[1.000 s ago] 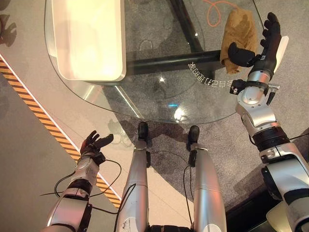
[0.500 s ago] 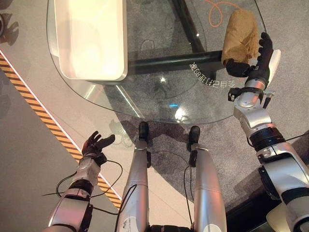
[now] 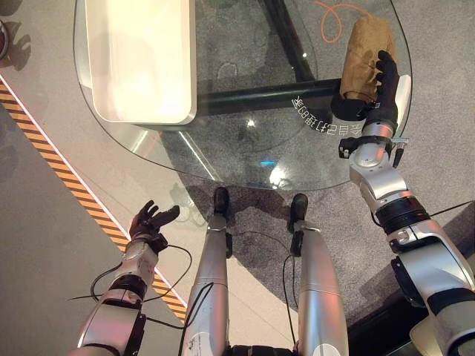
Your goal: Wipe the table with a cloth and put it in the basket.
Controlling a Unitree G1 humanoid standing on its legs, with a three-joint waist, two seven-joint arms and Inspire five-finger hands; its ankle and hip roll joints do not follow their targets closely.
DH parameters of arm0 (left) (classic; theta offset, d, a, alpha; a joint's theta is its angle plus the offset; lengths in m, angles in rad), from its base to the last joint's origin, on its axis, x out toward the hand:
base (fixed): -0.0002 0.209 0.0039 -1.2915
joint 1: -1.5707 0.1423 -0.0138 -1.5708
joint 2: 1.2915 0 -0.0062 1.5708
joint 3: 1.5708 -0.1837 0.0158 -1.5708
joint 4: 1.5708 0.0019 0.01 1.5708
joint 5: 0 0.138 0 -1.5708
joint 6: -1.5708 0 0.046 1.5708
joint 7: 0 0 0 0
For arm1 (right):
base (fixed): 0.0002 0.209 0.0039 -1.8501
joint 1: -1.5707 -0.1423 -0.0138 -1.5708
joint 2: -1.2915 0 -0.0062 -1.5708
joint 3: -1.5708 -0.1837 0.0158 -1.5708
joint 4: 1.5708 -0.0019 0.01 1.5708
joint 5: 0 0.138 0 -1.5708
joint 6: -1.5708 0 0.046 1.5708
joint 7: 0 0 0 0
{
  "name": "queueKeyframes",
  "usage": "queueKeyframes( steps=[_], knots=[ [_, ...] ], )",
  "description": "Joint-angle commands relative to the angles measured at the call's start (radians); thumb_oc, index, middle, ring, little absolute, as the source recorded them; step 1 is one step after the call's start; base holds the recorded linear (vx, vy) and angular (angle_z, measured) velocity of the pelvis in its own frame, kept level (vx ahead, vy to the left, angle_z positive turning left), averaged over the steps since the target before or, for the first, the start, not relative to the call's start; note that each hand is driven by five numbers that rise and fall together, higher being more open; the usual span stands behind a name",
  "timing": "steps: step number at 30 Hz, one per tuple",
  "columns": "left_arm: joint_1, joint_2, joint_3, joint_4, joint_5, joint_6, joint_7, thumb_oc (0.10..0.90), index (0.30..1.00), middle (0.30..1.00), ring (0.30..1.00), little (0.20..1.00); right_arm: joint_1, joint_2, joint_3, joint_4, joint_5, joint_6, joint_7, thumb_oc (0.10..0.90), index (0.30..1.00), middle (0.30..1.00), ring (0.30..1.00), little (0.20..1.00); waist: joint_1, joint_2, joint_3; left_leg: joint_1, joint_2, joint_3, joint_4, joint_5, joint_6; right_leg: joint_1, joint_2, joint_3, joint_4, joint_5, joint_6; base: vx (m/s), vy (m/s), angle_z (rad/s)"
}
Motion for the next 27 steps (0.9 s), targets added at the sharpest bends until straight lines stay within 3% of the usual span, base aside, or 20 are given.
queueKeyframes(
  steps=[1, 7, 26, 27],
  knots=[
    [0.044, 0.010, 0.000, 0.015, 0.009, -0.033, 0.033, 0.800, 0.900, 0.900, 0.900, 0.900, -0.063, -0.062, 0.049, -0.023, -0.066, 0.007, -0.015, 0.800, 0.900, 0.900, 0.900, 0.900, -0.013, 0.044, -0.020, -0.001, -0.096, 0.072, 0.050, -0.060, 0.102, 0.037, 0.062, -0.063, -0.065, 0.000, -0.042, 0.00, 0.000, 0.00],
    [0.034, 0.011, -0.016, 0.022, 0.002, -0.028, 0.031, 0.800, 0.900, 0.900, 0.900, 0.900, -0.114, -0.080, 0.077, 0.099, -0.077, 0.022, -0.044, 0.800, 0.900, 0.900, 0.900, 0.900, -0.001, 0.054, -0.020, -0.011, -0.098, 0.071, 0.055, -0.057, 0.103, 0.027, 0.058, -0.069, -0.056, 0.002, -0.039, 0.00, 0.000, 0.00],
    [0.027, 0.013, -0.034, 0.013, -0.010, -0.021, 0.029, 0.800, 0.900, 0.900, 0.900, 0.900, -0.183, -0.086, 0.132, 0.238, -0.141, 0.064, -0.052, 0.800, 0.900, 0.900, 0.900, 0.900, 0.021, 0.071, -0.020, -0.021, -0.105, 0.068, 0.031, -0.039, 0.107, 0.010, 0.045, -0.087, -0.069, 0.025, -0.028, 0.00, 0.001, 0.01],
    [0.027, 0.012, -0.038, 0.010, -0.016, -0.022, 0.029, 0.800, 0.900, 0.900, 0.900, 0.900, -0.195, -0.091, 0.141, 0.259, -0.147, 0.068, -0.046, 0.602, 0.731, 0.731, 0.731, 0.702, 0.023, 0.076, -0.020, -0.021, -0.106, 0.069, 0.026, -0.035, 0.108, 0.008, 0.043, -0.087, -0.073, 0.029, -0.027, 0.00, 0.031, 0.04]
  ],
)
